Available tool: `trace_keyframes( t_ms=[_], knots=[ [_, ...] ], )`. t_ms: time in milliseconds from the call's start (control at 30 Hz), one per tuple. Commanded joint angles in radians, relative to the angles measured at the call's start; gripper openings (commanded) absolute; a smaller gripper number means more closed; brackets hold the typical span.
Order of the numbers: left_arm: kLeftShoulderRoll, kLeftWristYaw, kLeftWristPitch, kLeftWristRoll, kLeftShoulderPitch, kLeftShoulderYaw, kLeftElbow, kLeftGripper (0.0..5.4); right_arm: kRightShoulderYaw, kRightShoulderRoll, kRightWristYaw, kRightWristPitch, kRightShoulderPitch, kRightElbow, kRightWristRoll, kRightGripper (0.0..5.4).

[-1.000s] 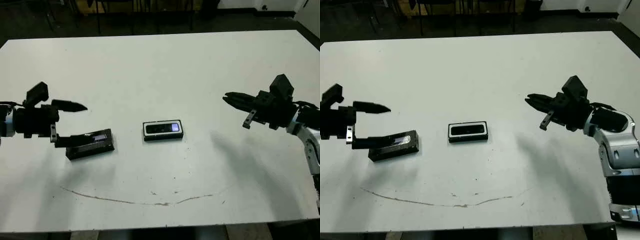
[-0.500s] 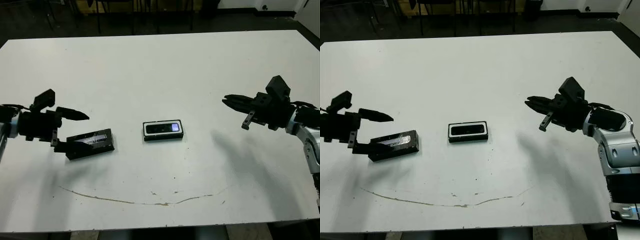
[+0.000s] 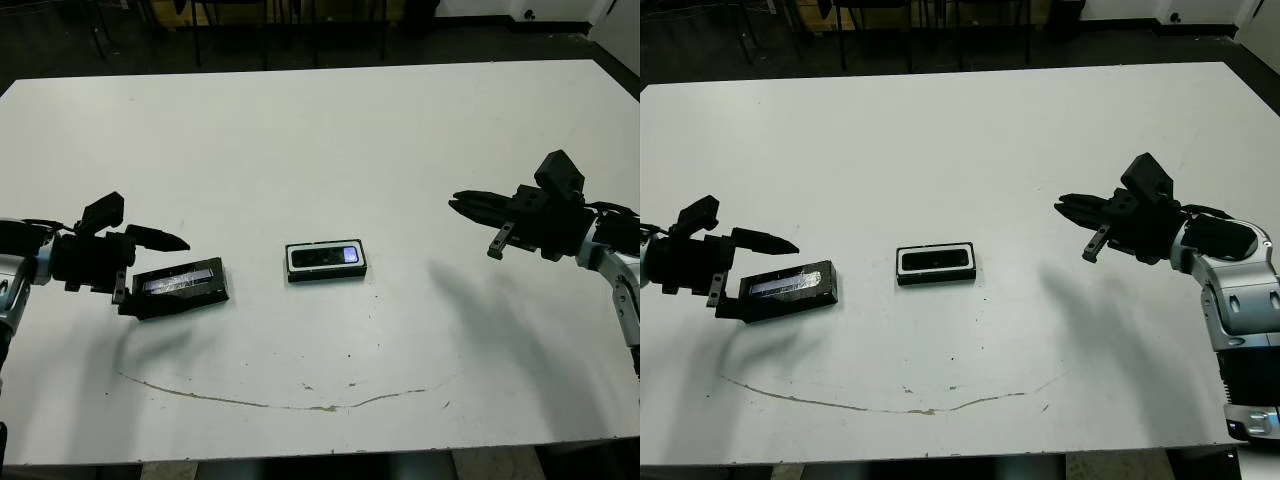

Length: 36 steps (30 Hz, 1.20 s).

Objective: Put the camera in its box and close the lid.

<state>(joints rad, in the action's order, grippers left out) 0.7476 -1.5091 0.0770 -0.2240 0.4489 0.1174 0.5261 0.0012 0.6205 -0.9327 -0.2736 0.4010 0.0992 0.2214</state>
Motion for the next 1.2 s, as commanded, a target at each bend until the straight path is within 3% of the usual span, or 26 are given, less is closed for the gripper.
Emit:
trace_keyframes(
  t_ms=[33, 367, 633, 900, 1200],
  knots=[
    [0.020, 0.026, 0.010, 0.038, -0.036, 0.012, -0.013, 5.38, 0.012, 0.016, -0.005, -0.026, 0.002, 0.004, -0.007, 0.00],
    [0.030, 0.077, -0.071, 0.122, -0.072, 0.025, 0.023, 5.38, 0.003, 0.013, -0.026, -0.002, -0.010, 0.017, 0.006, 0.00],
    [0.026, 0.069, 0.026, 0.117, -0.086, 0.041, 0.014, 5.38, -0.002, 0.009, -0.032, -0.009, -0.012, 0.020, 0.019, 0.00],
    [0.043, 0.076, 0.114, 0.097, -0.121, 0.035, -0.030, 4.24, 0.001, 0.004, -0.040, 0.040, -0.013, 0.041, 0.019, 0.00],
    [0.037, 0.078, 0.166, 0.066, -0.120, 0.037, -0.025, 2.76, 0.000, -0.003, -0.043, 0.030, -0.005, 0.059, 0.034, 0.00]
  ],
)
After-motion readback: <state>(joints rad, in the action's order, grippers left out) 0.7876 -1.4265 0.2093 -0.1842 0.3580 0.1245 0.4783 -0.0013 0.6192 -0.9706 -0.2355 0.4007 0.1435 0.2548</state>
